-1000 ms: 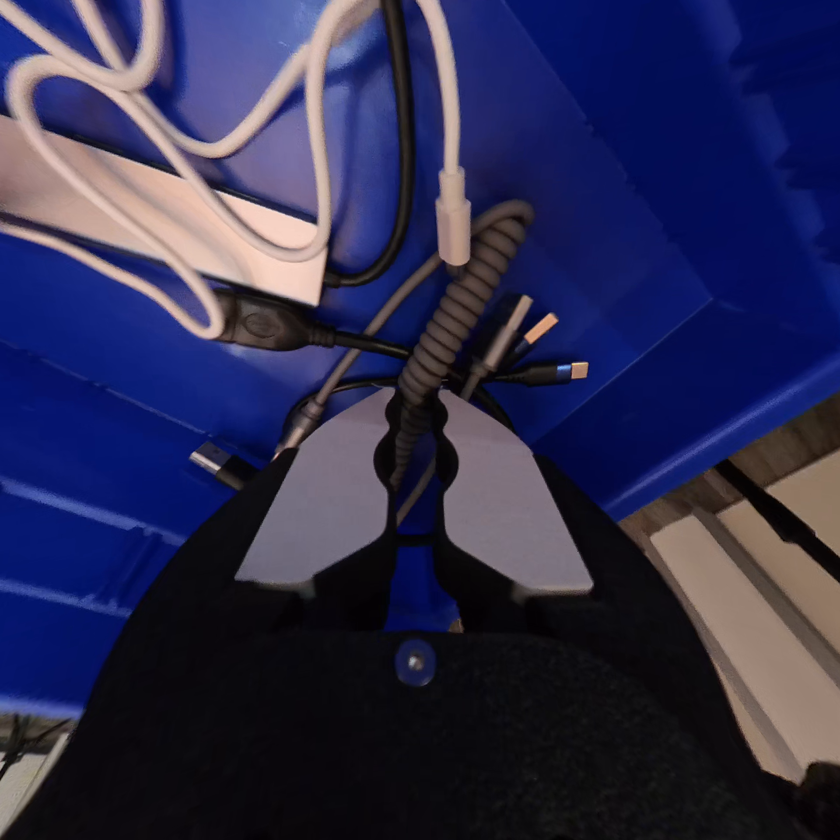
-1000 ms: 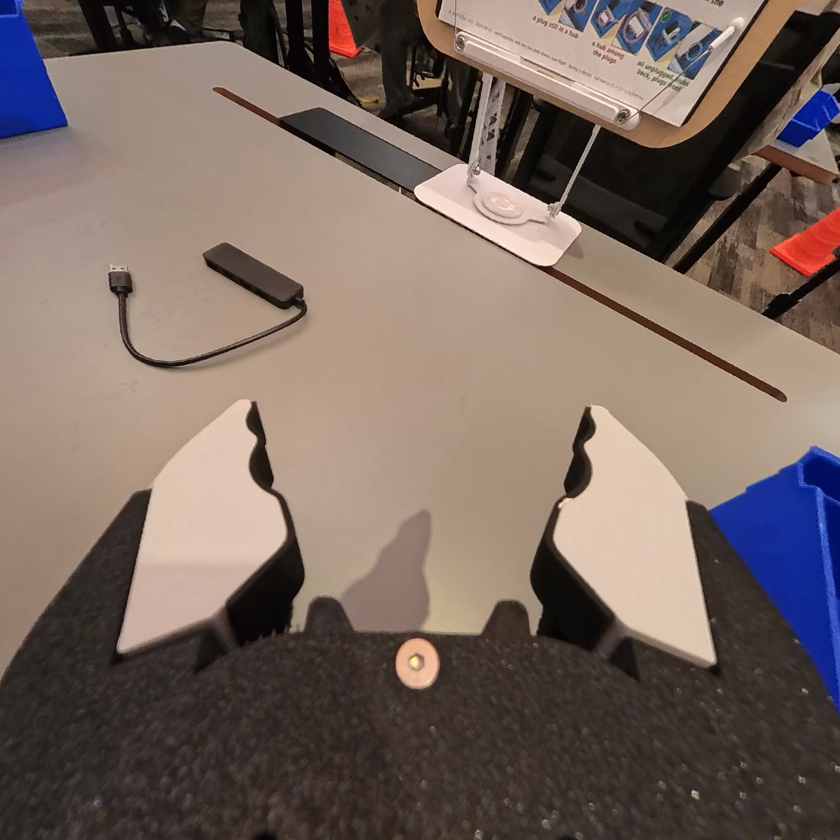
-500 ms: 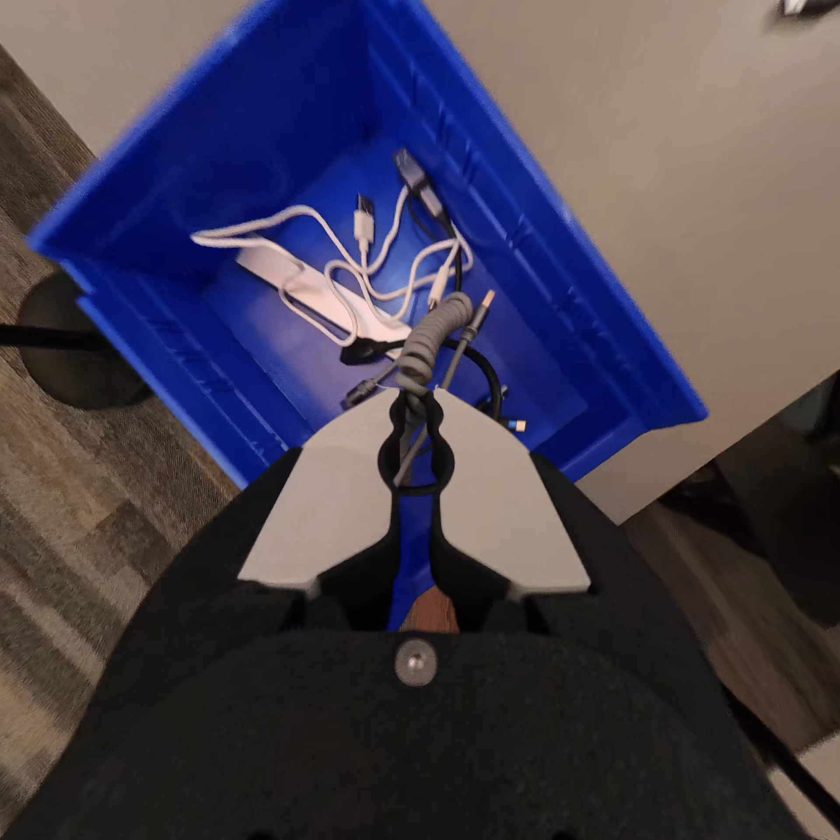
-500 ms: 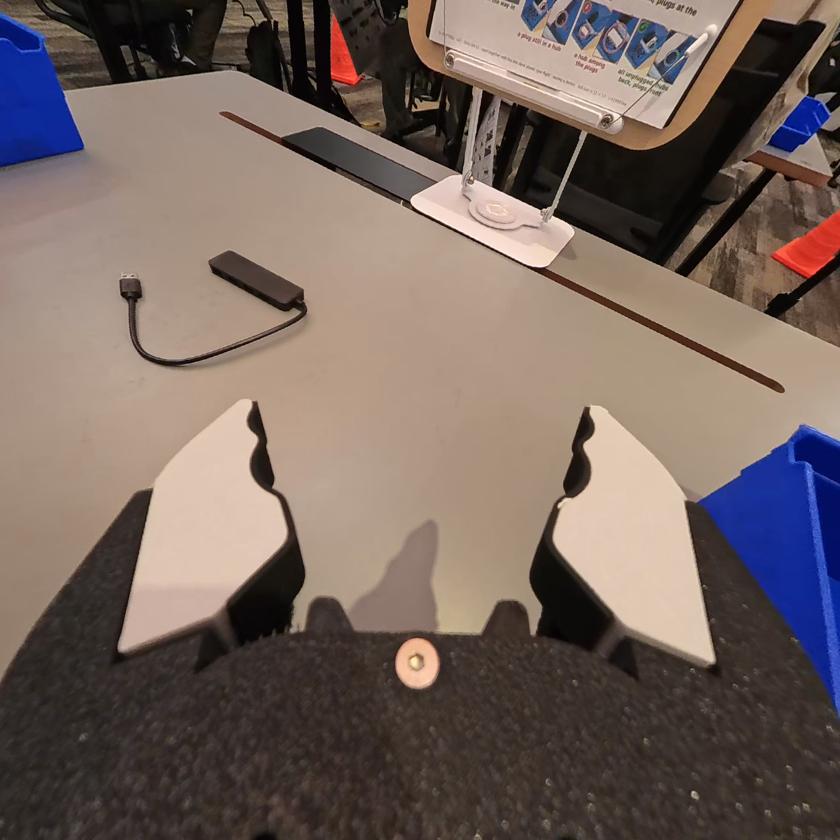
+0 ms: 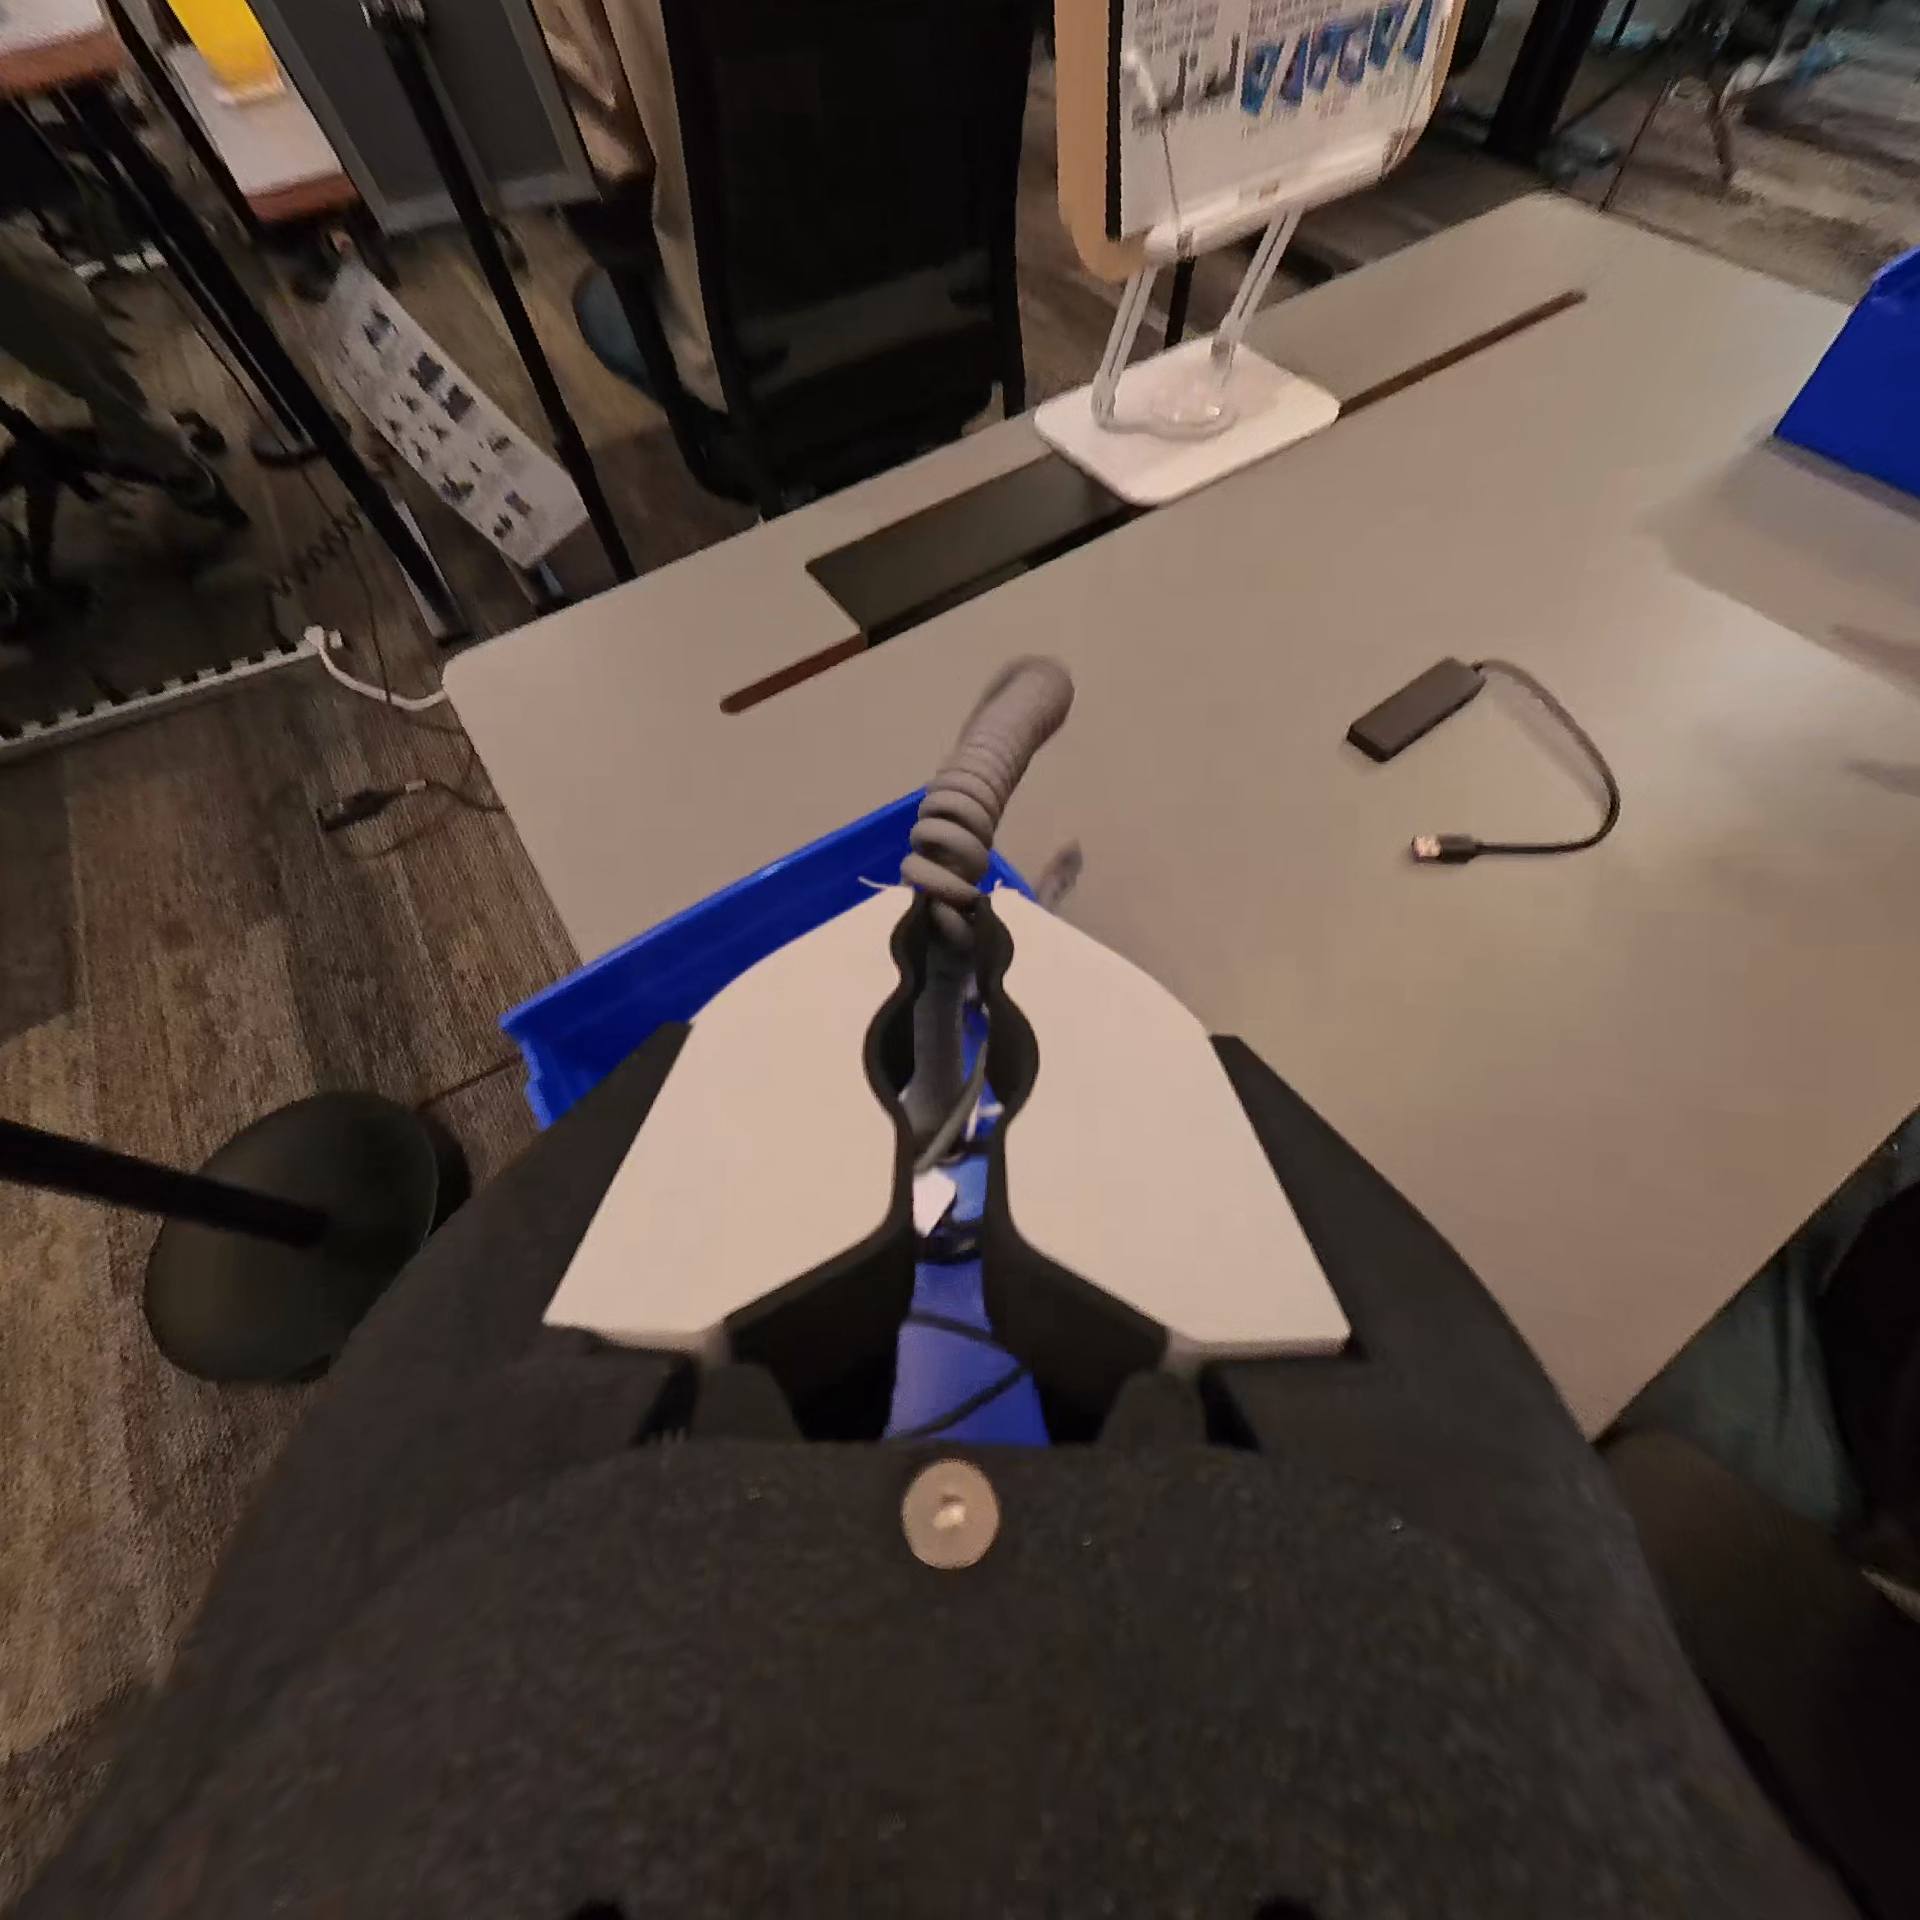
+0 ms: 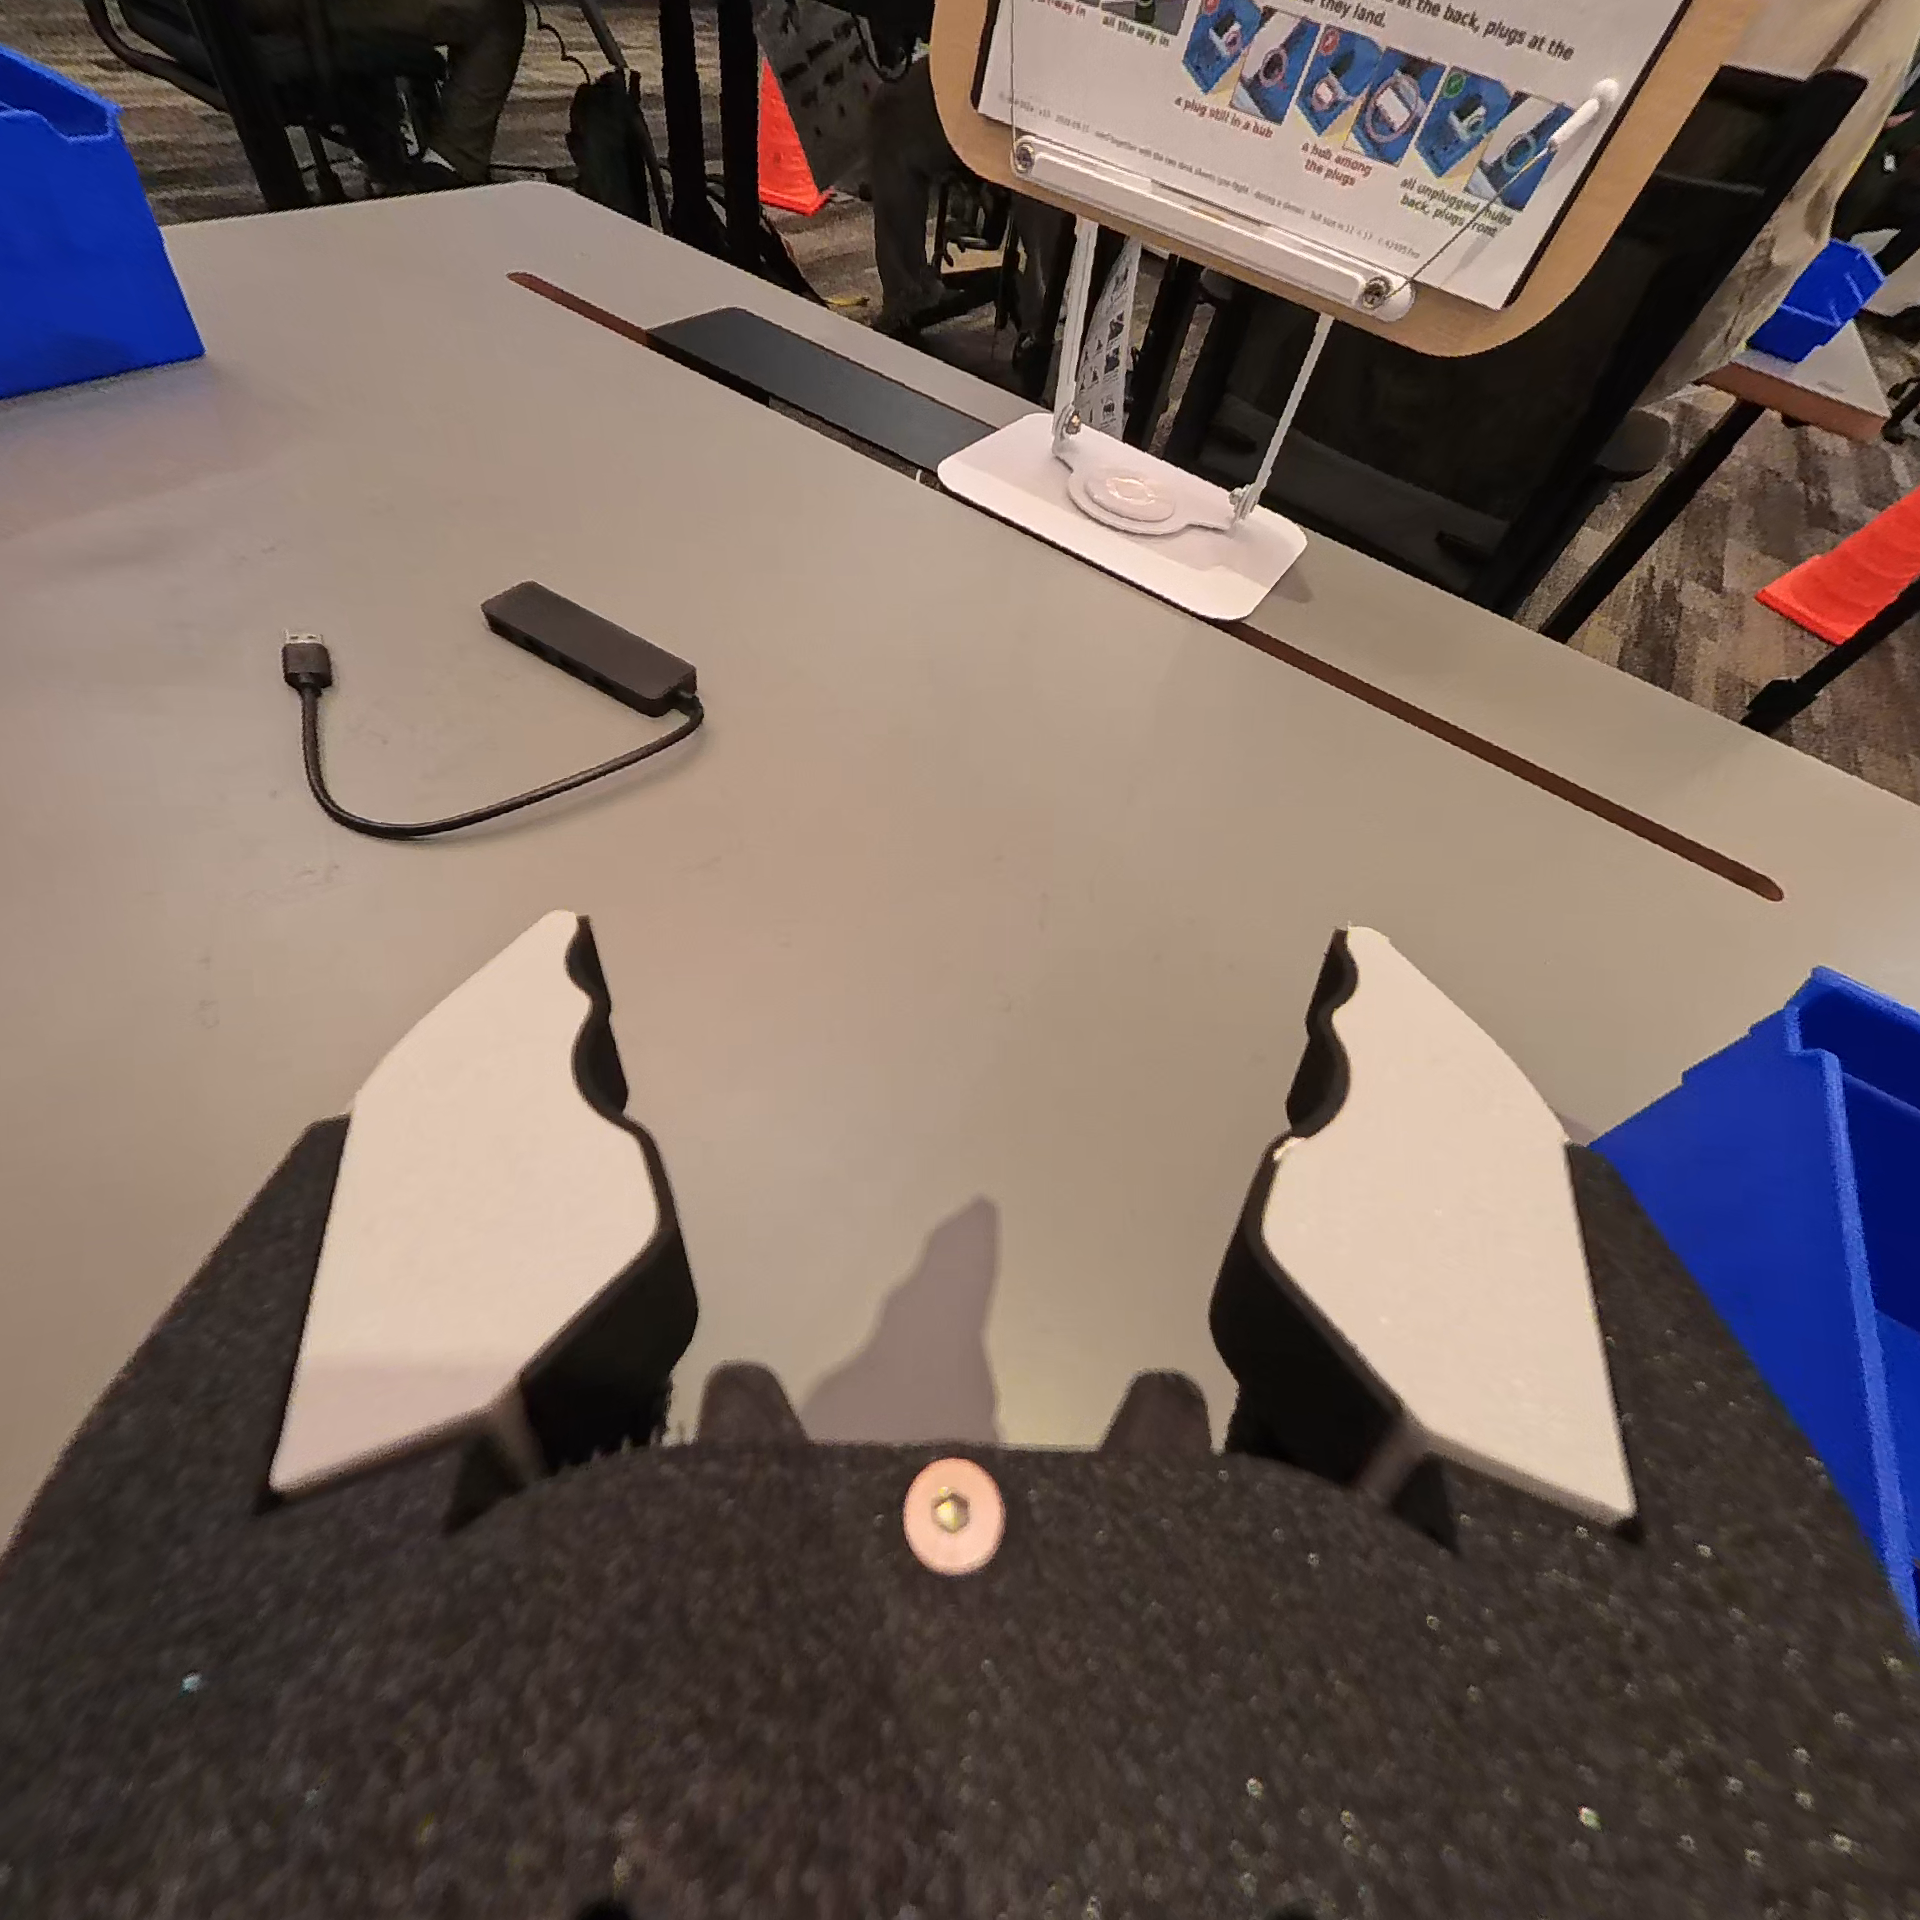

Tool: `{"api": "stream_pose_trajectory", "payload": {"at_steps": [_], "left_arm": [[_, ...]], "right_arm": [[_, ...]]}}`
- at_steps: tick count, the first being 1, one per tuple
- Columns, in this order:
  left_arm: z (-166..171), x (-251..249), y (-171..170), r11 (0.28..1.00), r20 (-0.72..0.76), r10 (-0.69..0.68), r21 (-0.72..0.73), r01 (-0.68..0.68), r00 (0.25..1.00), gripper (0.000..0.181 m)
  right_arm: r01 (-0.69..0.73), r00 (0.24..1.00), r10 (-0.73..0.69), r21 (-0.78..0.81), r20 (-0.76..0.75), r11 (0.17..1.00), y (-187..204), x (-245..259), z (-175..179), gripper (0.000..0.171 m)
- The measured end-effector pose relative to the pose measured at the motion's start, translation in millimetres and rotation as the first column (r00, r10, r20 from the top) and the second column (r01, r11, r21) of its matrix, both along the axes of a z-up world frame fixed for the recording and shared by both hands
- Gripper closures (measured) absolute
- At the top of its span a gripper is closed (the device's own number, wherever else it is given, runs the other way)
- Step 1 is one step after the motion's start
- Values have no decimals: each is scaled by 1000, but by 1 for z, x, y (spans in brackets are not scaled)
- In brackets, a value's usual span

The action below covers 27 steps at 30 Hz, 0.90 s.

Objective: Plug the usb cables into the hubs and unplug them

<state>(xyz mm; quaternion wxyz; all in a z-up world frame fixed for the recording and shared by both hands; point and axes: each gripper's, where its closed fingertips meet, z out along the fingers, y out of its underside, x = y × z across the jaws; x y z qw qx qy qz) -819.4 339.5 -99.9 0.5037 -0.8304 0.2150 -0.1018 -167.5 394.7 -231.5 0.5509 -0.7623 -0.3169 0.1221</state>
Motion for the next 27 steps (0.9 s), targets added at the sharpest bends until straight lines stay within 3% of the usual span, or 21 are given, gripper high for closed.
{"api": "stream_pose_trajectory", "payload": {"at_steps": [7, 12, 17, 22, 27], "left_arm": [[52, 3, -9, 964, 269, -121, 260, 49, 956, 174], [53, 8, -12, 961, 264, -153, 263, 81, 952, 174], [24, 7, -8, 982, 212, -133, 162, 99, 968, 174], [-32, -10, -4, 997, 76, -55, -40, 59, 996, 175], [-86, -10, -3, 970, -8, -51, -239, 47, 999, 178]], "right_arm": [[9, 1000, -9, 4, 7, 1000, -1, 3, 4, 46], [2, 1000, -2, 1, 10, 1000, 0, -1, 3, 46], [-11, 1000, 11, -7, 11, 1000, 0, -7, -1, 46], [-10, 1000, 10, -10, 13, 1000, -1, -6, -1, 46], [-7, 1000, 7, -9, 17, 1000, -1, -5, 0, 46]]}}
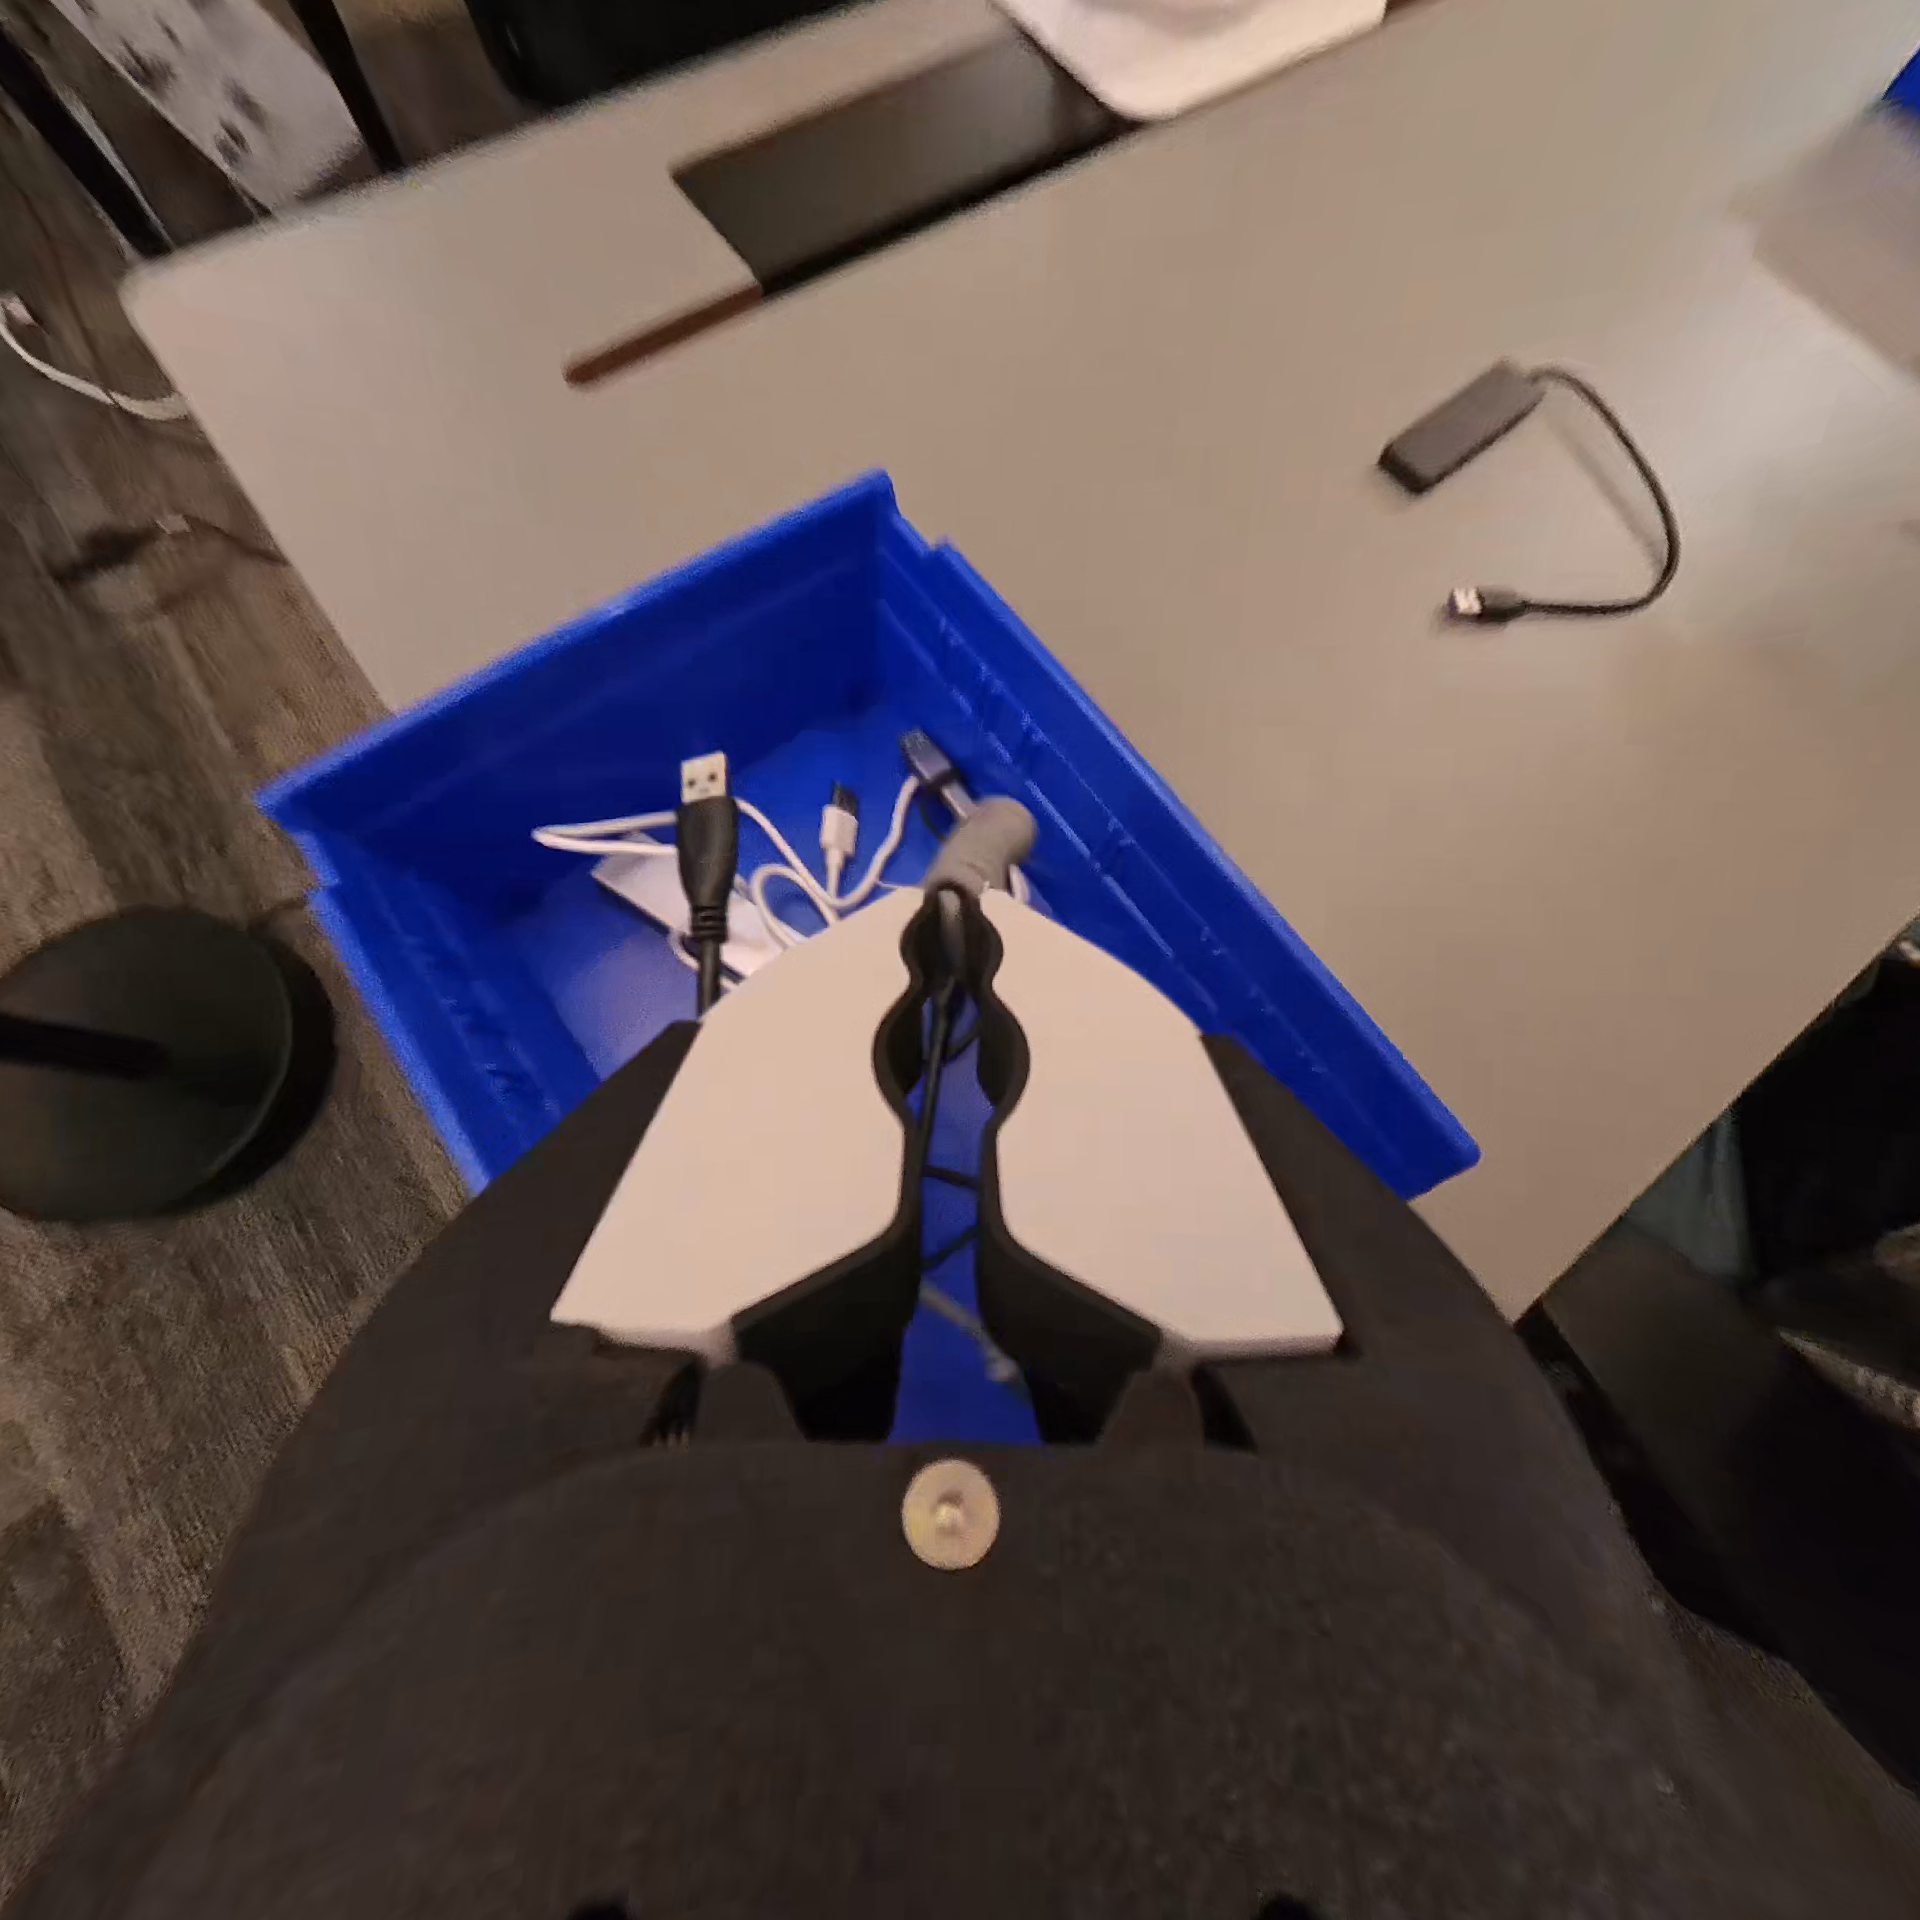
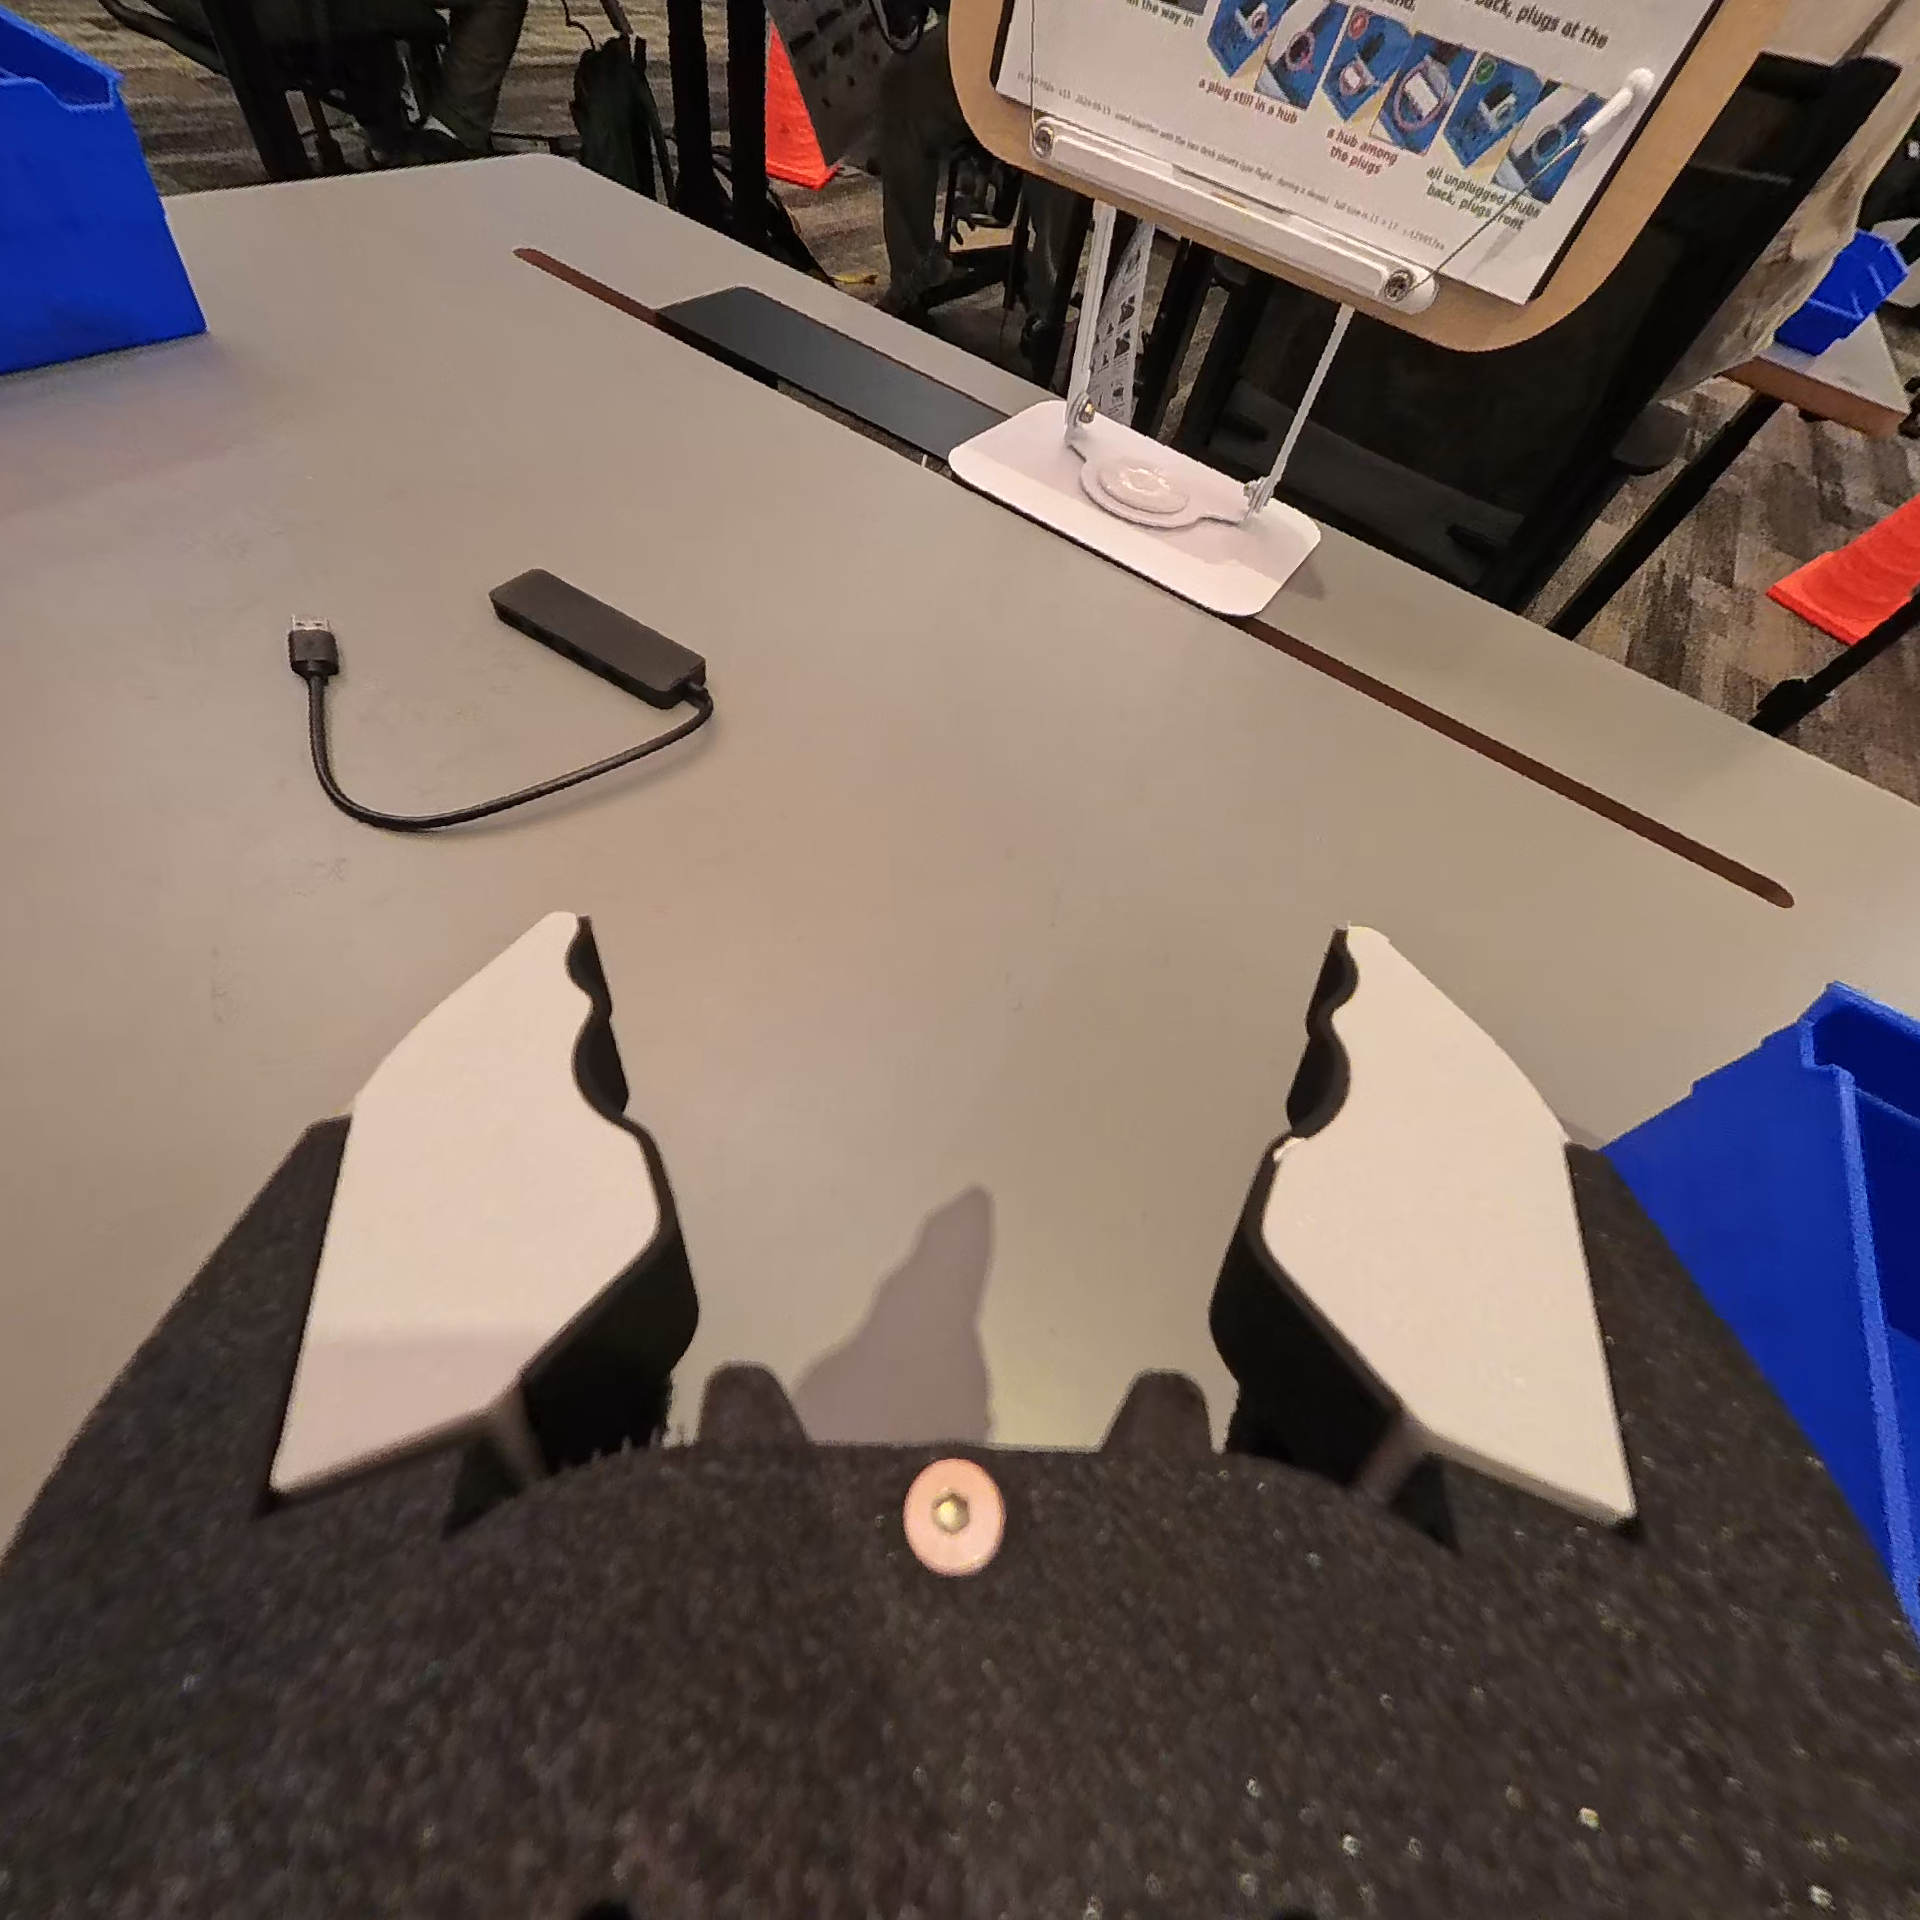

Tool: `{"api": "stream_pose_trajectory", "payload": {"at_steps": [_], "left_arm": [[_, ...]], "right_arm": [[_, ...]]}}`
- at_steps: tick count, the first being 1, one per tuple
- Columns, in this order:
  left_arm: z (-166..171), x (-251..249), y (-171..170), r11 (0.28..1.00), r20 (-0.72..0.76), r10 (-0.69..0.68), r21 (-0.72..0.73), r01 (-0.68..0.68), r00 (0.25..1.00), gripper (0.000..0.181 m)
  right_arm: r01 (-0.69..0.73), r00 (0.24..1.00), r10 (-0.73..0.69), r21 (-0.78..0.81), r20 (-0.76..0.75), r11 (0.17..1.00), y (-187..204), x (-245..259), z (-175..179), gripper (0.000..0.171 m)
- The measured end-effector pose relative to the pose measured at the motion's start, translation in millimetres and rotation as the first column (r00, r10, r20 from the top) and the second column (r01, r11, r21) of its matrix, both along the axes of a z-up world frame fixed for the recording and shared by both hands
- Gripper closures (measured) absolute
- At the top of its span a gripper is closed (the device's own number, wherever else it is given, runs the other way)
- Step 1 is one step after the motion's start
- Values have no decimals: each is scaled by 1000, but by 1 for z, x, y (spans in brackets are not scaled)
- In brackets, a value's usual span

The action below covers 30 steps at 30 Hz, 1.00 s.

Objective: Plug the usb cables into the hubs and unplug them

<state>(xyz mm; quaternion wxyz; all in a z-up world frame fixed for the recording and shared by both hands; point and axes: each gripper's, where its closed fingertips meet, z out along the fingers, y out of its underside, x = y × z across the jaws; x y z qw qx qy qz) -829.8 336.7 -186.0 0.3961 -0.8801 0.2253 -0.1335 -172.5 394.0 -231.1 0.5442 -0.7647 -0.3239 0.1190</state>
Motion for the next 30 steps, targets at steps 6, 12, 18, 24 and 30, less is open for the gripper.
{"api": "stream_pose_trajectory", "payload": {"at_steps": [6, 12, 18, 24, 30], "left_arm": [[-59, 29, -14, 946, 30, -117, -300, 121, 993, 177], [-39, 20, -8, 964, 44, -86, -248, 94, 995, 174], [-33, -22, -7, 972, -196, 66, -207, -107, 978, 163], [-77, -32, -27, 929, -334, 68, -323, -182, 940, 164], [-122, -46, -46, 890, -465, -154, -449, -82, 872, 168]], "right_arm": [[-10, 1000, 10, -4, 7, 1000, -1, -5, -2, 46], [0, 1000, 0, -7, 7, 1000, 0, -1, -3, 46], [-6, 1000, 6, -17, 1, 1000, 2, -3, -8, 45], [-17, 1000, 18, -23, 0, 1000, 3, -6, -12, 45], [-13, 1000, 13, -25, 7, 1000, 2, -3, -12, 45]]}}
